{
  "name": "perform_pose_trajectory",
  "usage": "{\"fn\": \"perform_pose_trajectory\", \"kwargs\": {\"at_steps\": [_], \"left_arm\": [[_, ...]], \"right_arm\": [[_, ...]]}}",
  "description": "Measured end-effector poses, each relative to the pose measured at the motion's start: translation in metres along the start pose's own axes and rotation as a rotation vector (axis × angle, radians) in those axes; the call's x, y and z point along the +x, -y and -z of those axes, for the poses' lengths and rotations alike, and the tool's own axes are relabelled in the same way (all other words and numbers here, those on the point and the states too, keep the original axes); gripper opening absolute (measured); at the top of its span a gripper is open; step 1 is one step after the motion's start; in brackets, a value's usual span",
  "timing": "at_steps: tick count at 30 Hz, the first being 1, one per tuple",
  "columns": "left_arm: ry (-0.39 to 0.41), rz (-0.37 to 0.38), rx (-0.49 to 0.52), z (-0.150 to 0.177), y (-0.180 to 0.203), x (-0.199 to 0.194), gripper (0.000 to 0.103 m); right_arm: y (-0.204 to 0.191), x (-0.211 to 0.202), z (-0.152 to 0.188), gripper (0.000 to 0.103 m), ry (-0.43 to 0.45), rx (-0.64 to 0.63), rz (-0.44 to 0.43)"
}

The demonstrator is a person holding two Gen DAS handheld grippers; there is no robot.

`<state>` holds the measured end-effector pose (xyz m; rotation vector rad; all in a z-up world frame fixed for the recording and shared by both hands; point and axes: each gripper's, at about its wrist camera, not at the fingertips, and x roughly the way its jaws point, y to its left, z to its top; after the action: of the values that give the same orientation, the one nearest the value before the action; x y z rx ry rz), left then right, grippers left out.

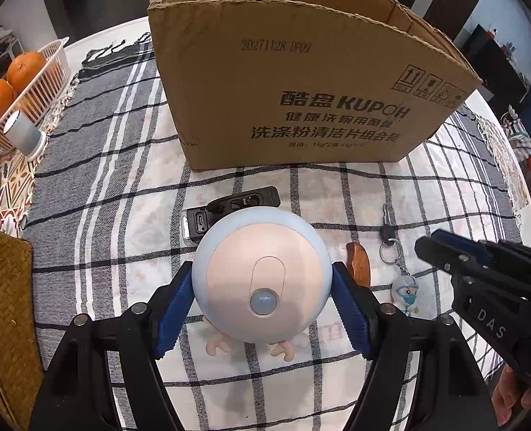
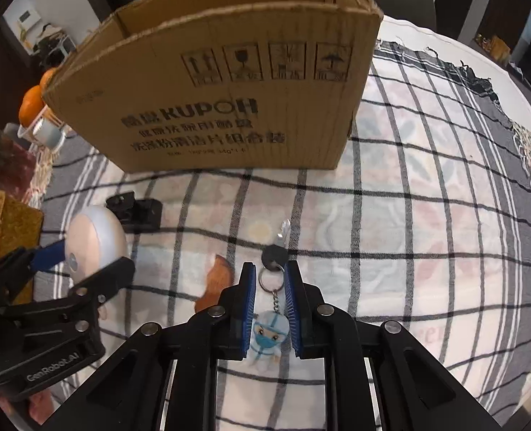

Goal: Organize rigid objects
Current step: 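Lift lamp with left tool while right tool lifts keychain, carry both toward box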

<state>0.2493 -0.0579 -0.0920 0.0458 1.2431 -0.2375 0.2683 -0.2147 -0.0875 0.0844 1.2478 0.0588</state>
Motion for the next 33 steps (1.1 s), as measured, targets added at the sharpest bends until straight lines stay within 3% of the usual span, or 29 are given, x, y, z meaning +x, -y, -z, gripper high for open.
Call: {"fn": "perform_pose_trajectory", "kwargs": {"at_steps": [13,21,33], "left_arm": [[-0.026,-0.010,0.014,0.009,0.003,0.010,0.073],[-0.037,-0.019,0.006,0.012,-0.001,0.015,0.073],[-0.046,-0.021,0.001,0.015,-0.002,0.018,0.073]], "right_arm": [[0.012,0.025,0.022,0.022,-0.142,0.048,-0.021],[0.008,0.036,0.025,0.028,-0.160,0.042,-0.021],[0.005,0.052,0.034,0.029,-0.190,0.039,-0.039]]}}
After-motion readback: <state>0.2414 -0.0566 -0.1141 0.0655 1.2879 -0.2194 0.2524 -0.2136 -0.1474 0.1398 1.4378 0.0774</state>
